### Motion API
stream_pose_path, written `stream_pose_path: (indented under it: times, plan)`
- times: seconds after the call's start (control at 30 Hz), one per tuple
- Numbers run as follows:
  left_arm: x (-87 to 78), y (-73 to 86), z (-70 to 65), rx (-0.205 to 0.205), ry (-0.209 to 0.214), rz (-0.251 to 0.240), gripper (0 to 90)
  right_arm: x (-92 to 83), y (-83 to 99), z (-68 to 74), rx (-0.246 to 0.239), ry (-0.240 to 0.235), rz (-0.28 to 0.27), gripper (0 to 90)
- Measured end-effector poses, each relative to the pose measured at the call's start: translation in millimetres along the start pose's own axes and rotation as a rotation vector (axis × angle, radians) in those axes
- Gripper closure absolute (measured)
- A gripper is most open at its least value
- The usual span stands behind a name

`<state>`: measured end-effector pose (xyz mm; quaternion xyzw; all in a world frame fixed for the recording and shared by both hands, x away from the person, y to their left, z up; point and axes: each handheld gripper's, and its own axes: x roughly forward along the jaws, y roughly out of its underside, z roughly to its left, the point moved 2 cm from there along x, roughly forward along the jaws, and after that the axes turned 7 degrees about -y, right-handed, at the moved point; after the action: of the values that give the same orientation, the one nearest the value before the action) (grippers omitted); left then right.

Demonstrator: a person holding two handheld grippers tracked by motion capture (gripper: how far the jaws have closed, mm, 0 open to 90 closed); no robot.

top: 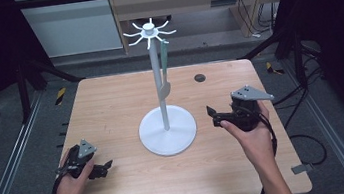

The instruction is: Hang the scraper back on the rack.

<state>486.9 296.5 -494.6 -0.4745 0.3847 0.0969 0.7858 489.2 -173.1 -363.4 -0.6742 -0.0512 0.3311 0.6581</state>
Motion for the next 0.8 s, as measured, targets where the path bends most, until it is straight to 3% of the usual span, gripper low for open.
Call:
stream_pose_path:
  times: [0.2,0.53,0.8]
  plan:
    - [0.0,0.1,0.2,0.0,-0.001,0.0,3.1,5.1,19.1,-0.3,0.006,0.004,0.026,7.9]
    - [0.1,0.1,-0.3,0.002,-0.002,0.001,3.1,15.7,52.2,-1.6,0.02,-0.03,0.105,7.4]
    - [0.1,0.1,-0.5,0.003,-0.003,0.001,3.0,24.2,72.0,-6.4,0.045,-0.009,0.153,9.5]
